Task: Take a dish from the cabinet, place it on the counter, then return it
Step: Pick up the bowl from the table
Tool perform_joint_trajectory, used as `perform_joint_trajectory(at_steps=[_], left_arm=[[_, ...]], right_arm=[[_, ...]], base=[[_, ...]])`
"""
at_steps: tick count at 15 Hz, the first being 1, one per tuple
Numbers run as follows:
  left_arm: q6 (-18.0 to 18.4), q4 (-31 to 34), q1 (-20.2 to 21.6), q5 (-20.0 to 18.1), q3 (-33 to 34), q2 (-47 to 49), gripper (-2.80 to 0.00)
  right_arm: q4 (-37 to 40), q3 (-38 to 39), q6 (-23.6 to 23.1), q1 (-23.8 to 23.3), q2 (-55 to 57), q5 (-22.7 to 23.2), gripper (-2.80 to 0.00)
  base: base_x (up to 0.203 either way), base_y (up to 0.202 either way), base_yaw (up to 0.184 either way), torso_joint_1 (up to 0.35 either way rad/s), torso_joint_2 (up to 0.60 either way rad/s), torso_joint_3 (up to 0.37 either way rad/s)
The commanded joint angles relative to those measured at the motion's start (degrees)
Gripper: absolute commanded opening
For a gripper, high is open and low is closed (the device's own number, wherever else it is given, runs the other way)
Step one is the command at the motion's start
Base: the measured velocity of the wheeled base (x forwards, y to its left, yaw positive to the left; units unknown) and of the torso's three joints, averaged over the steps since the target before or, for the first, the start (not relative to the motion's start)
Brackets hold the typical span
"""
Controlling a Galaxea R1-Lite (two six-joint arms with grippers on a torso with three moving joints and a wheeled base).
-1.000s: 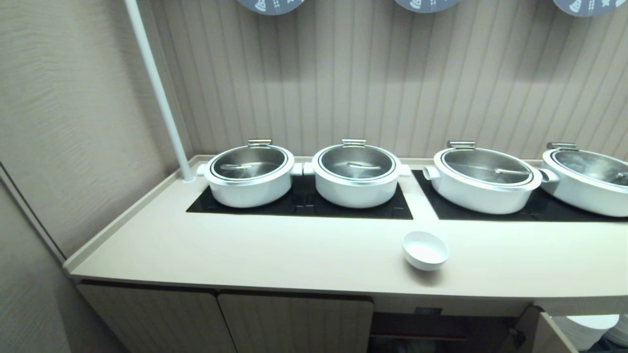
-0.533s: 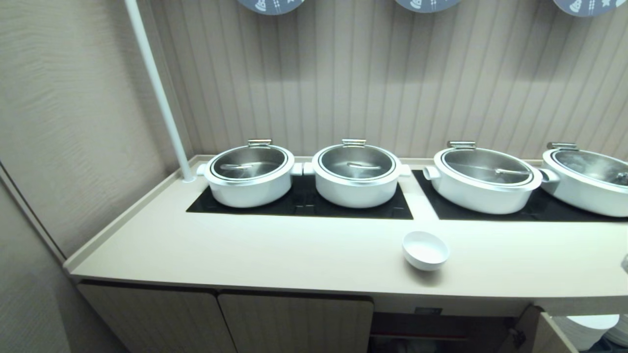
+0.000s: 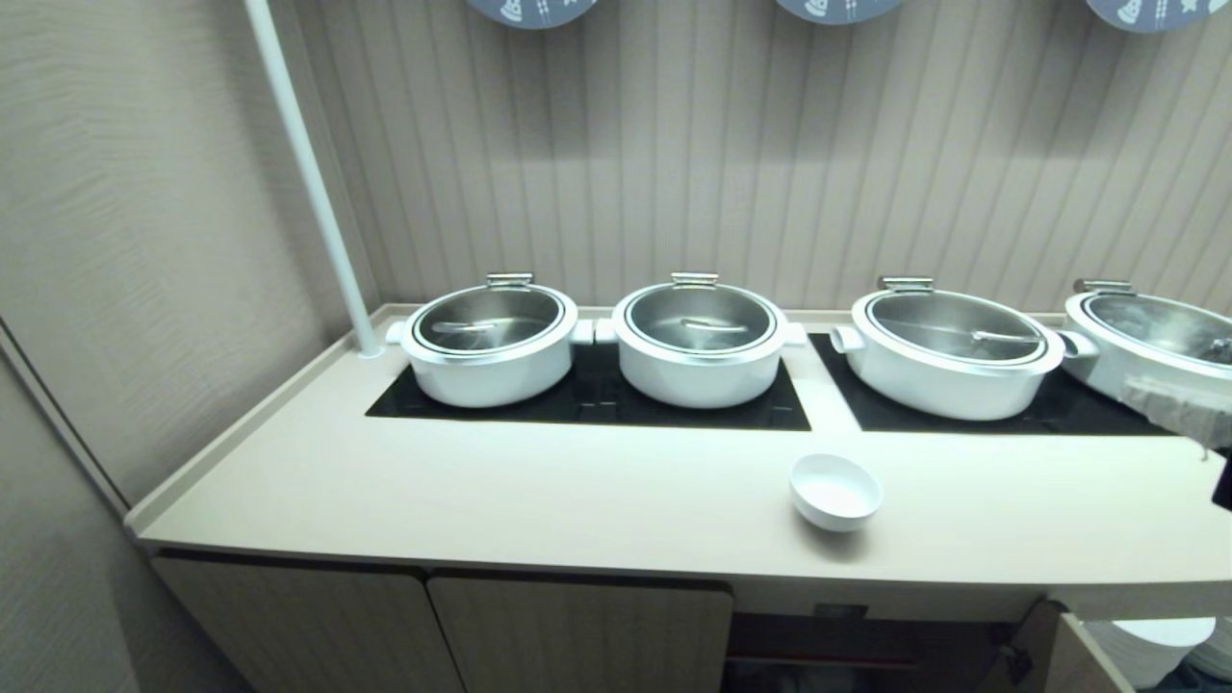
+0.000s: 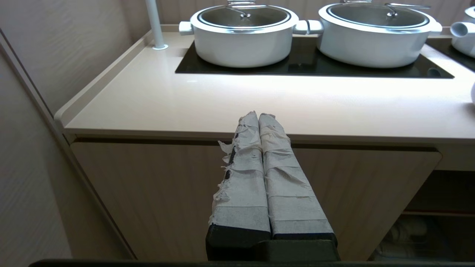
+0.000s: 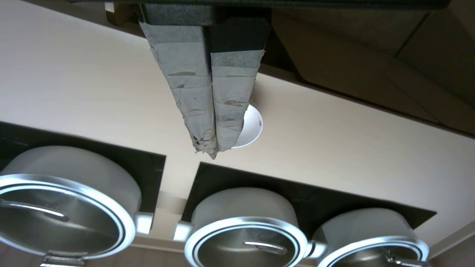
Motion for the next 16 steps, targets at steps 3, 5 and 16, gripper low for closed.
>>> perform_joint_trajectory(at_steps=[3,5,16], left_arm=[[0.0,0.0,0.0,0.0,0.0,0.0,-2.80],[0.0,0.0,0.0,0.0,0.0,0.0,-2.80],[0.0,0.0,0.1,0.0,0.0,0.0,-2.80]], right_arm=[[11.5,-12.1,-0.3,1.7,10.3,0.9,-2.80],[15.0,-15.5,-0.2,2.3,14.2,0.8,-2.80],[54.5,-41.1,11.9,13.6,40.2,-19.8,-2.80]], base=[[0.000,0.000,0.000,0.000,0.00,0.000],[0.000,0.000,0.000,0.000,0.00,0.000],[0.000,0.000,0.000,0.000,0.00,0.000]])
